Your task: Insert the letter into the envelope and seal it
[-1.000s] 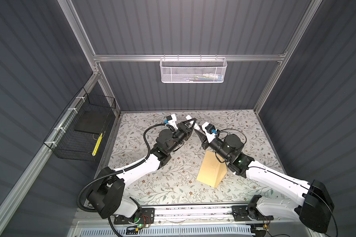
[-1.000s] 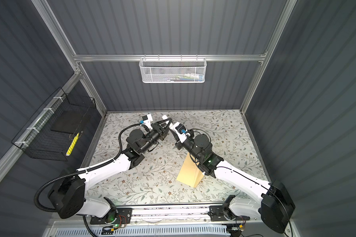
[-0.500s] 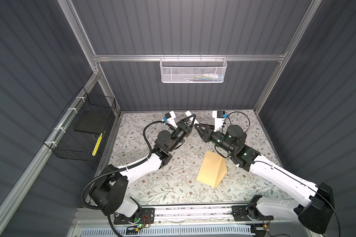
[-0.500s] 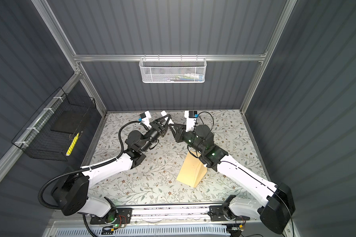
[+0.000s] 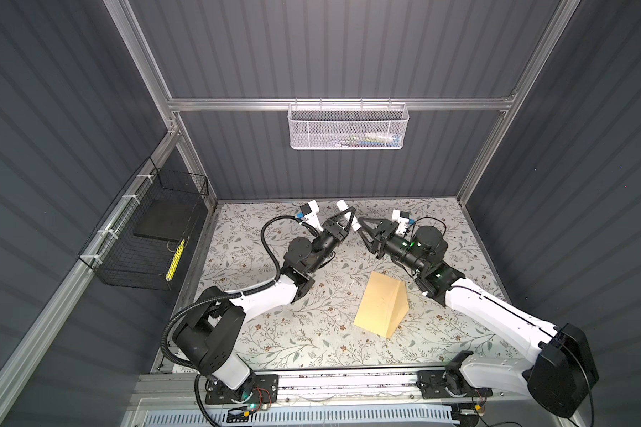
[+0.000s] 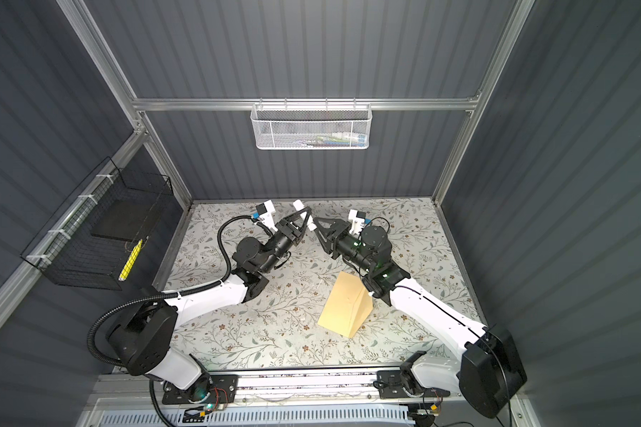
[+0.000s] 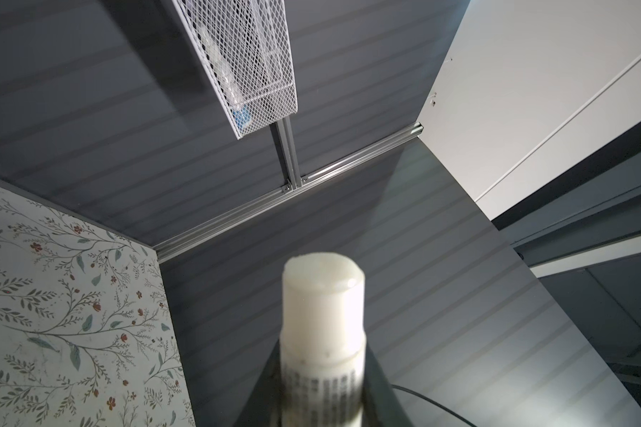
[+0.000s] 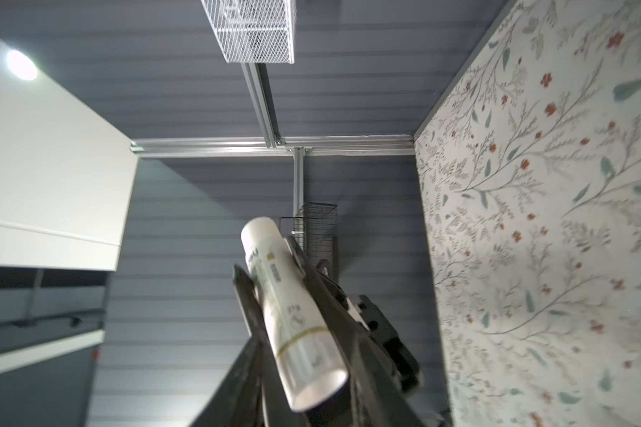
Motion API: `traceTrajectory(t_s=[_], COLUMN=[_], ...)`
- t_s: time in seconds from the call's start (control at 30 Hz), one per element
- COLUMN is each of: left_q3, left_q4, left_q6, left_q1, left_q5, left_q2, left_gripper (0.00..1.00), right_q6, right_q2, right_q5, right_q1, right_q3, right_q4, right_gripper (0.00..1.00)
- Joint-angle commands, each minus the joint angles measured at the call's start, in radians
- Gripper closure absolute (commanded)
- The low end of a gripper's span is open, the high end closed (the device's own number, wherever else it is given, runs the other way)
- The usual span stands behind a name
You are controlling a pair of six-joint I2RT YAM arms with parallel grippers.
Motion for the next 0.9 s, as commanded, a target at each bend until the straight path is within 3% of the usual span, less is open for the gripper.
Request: traceTrajectory(t_s=[0.0, 0.1, 0.17, 0.37, 0.5, 0.7, 0.8, 0.87], left_q3=[0.005, 0.021, 0.035, 0.068, 0.083, 0.14, 0.173, 0.189], left_q4=[-0.043, -0.156, -0.249, -0.44, -0.51, -0.652, -0.755, -0.803], left_q6=[0.064, 0.089, 0.103, 0.129, 0.105, 0.104, 0.107, 0.108], left_q1=[-0.008, -0.006, -0.005, -0.002, 0.0, 0.0, 0.0, 0.0], left_q5=[0.02, 0.005, -0.009, -0.039, -0.056, -0.064, -0.082, -0.087], left_q2=[-0.064, -0.114, -0.147, -0.215, -0.24, -0.276, -0.304, -0.318], left_gripper=[1.0, 1.0, 1.0, 1.0, 1.0, 1.0, 1.0, 1.0], right_q6=[-0.092, -0.303, -0.426, -0.784, -1.171, -1.78, -1.994, -2.061], right_q2=[-0.068, -0.155, -0.203, -0.309, -0.367, -0.369, -0.329, -0.302], right_q5=[-0.029, 0.005, 0.025, 0.028, 0.043, 0.293, 0.408, 0.433], right_q1=[-0.022, -0.025, -0.026, -0.026, 0.001, 0.144, 0.206, 0.217], right_q3=[0.018, 0.002, -0.012, -0.049, -0.087, -0.132, -0.145, -0.142], right_q4=[-0.016, -0.101, -0.166, -0.267, -0.296, -0.286, -0.179, -0.101], right_gripper=[0.29, 0.07, 0.01, 0.01, 0.01, 0.01, 0.01, 0.01])
